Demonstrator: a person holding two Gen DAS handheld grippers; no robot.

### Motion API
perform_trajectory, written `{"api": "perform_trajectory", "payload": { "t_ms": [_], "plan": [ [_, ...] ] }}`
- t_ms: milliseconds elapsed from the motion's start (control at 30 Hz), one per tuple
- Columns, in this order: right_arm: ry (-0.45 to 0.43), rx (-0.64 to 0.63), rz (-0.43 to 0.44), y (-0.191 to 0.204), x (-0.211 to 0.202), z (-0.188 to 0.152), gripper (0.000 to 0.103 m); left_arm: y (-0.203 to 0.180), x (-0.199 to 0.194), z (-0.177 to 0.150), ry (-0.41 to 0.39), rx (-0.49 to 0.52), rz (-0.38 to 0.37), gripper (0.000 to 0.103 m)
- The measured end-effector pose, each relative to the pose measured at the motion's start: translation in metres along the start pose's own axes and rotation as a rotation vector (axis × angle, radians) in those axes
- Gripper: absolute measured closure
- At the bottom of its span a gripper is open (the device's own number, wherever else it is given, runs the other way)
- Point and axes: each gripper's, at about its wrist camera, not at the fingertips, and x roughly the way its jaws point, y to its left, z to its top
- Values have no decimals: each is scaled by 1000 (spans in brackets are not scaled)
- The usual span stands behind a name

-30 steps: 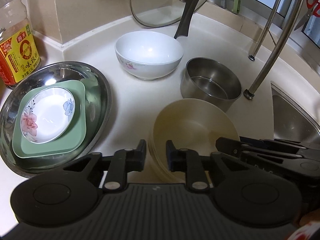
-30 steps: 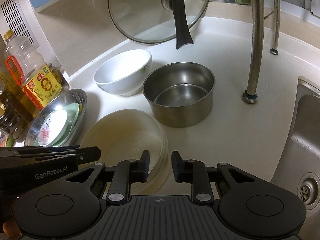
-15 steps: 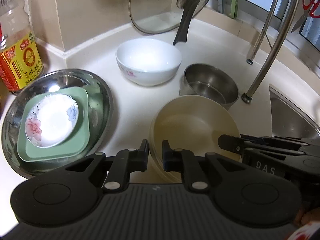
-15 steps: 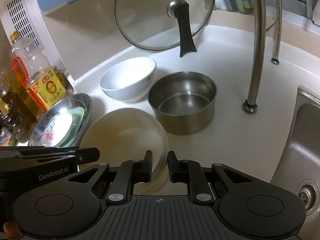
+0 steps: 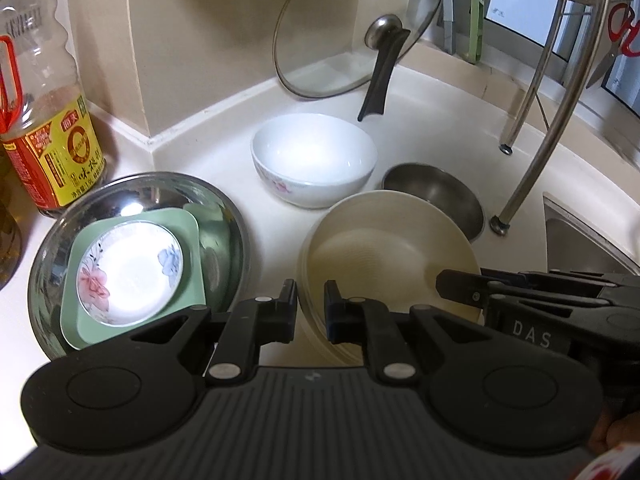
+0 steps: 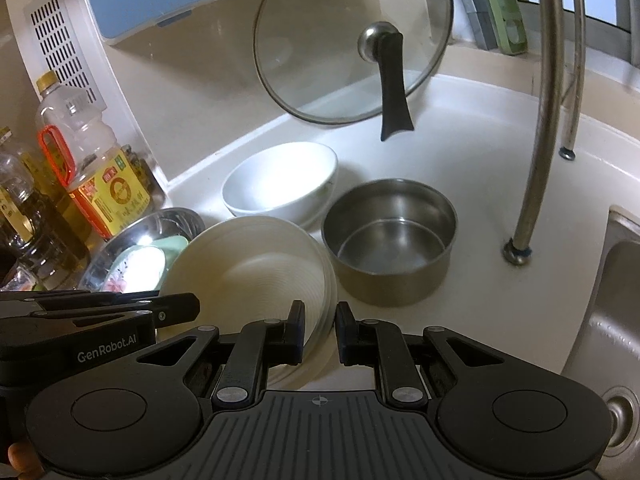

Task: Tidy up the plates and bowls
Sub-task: 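Lift the cream bowls and lower them into the white floral bowl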

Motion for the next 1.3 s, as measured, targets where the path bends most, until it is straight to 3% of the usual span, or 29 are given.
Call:
{"api": "perform_trajectory", "payload": {
  "t_ms": [400,900,1300],
  "plan": [
    [-46,-24,5,6,9,32,87,10,2,29,-59,-5,10,91],
    [-131,-43,11,12,33,110,87,26,29,98,-135,0,18,91],
    [-71,-20,-1,4,71,133,87,38,67,119,-72,-9,8,91]
  ]
}}
